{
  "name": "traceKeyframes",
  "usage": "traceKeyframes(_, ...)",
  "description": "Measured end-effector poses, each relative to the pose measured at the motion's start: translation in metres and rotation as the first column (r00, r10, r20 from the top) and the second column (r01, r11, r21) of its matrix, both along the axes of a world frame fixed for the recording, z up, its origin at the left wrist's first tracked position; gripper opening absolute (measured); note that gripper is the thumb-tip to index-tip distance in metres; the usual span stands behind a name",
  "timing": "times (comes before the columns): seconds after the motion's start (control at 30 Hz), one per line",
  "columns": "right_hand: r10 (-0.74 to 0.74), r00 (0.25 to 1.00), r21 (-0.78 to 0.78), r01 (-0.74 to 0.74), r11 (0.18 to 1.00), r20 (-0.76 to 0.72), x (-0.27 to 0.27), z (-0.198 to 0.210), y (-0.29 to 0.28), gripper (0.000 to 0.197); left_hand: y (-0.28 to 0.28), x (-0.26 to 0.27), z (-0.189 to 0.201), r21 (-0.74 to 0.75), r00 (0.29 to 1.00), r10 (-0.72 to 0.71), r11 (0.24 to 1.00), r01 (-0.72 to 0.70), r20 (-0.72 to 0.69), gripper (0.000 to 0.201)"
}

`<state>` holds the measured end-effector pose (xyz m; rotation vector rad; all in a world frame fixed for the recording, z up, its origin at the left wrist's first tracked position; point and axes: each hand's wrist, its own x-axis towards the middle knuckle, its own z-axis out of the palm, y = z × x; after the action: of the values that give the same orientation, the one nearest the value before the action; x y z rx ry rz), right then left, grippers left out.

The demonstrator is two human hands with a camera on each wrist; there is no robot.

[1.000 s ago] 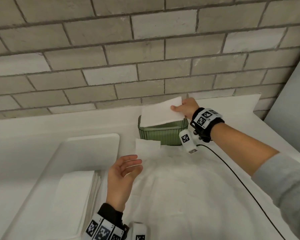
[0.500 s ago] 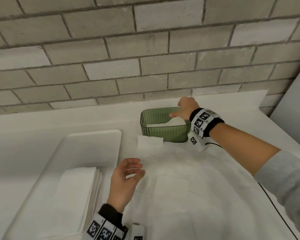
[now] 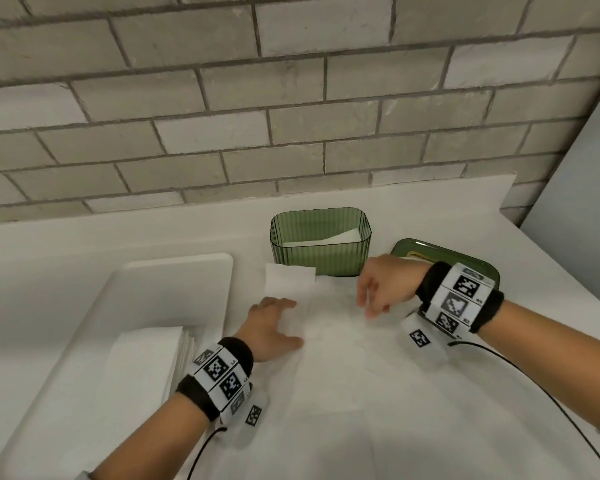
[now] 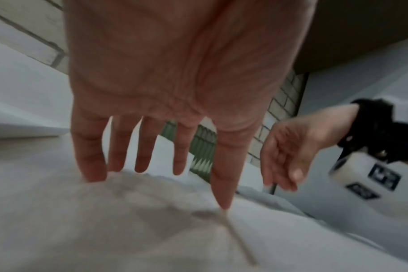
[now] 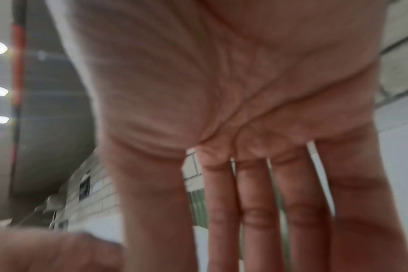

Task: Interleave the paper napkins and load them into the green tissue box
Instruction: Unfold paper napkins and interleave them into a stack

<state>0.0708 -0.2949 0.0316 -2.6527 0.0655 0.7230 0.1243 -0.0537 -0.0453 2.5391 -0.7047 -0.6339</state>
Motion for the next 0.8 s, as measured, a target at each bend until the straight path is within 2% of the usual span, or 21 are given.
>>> traceKeyframes(0.1, 0.079, 0.993, -0.023, -0.081, 0.996, -0.083, -0.02, -0.013, -0.009, 0.031, -0.004, -0.017, 0.008, -0.027, 0.992, -0.126, 0.992, 0.126, -0.013, 0.051)
traceKeyframes(0.17, 0.096, 0.989, 0.006, -0.096, 0.995, -0.108, -0.035, -0.02, -0.009, 0.039, -0.01, -0.035, 0.013, 0.029, 0.978, -0.206, 0.978, 0.206, -0.012, 0.048)
traceKeyframes(0.3, 0.145, 0.988, -0.055, -0.147, 0.988, -0.044, -0.054, -0.038, -0.007, 0.06, -0.024, -0.054, 0.017, 0.171, 0.961, -0.276, 0.948, 0.268, 0.025, 0.072)
traceKeyframes(0.43, 0.16, 0.987, -0.11, -0.155, 0.982, 0.031, -0.066, -0.045, -0.002, 0.055, -0.027, -0.058, 0.018, 0.221, 0.962, -0.265, 0.944, 0.246, 0.061, 0.079)
traceKeyframes(0.5, 0.182, 0.979, -0.153, -0.167, 0.974, 0.087, -0.073, -0.043, 0.001, 0.049, -0.027, -0.059, 0.019, 0.14, 0.965, -0.234, 0.966, 0.217, 0.115, 0.062)
traceKeyframes(0.57, 0.227, 0.962, -0.204, -0.195, 0.96, 0.153, -0.078, -0.039, 0.002, 0.043, -0.024, -0.059, 0.02, -0.029, 0.973, -0.168, 0.984, 0.175, 0.157, 0.03)
traceKeyframes(0.6, 0.248, 0.952, -0.232, -0.203, 0.951, 0.181, -0.08, -0.036, 0.003, 0.04, -0.021, -0.059, 0.022, -0.091, 0.976, -0.14, 0.983, 0.157, 0.165, 0.021)
traceKeyframes(0.67, 0.258, 0.94, -0.252, -0.199, 0.947, 0.225, -0.083, -0.028, 0.001, 0.031, -0.015, -0.057, 0.027, -0.18, 0.981, -0.085, 0.977, 0.117, 0.172, 0.021)
traceKeyframes(0.73, 0.22, 0.936, -0.199, -0.168, 0.966, 0.275, -0.087, -0.015, -0.002, 0.024, -0.006, -0.053, 0.036, -0.31, 0.984, 0.013, 0.95, 0.043, 0.176, 0.023)
traceKeyframes(0.8, 0.136, 0.926, -0.082, -0.115, 0.99, 0.352, -0.095, 0.001, -0.006, 0.018, 0.003, -0.051, 0.046, -0.494, 0.981, 0.141, 0.868, -0.057, 0.135, 0.02)
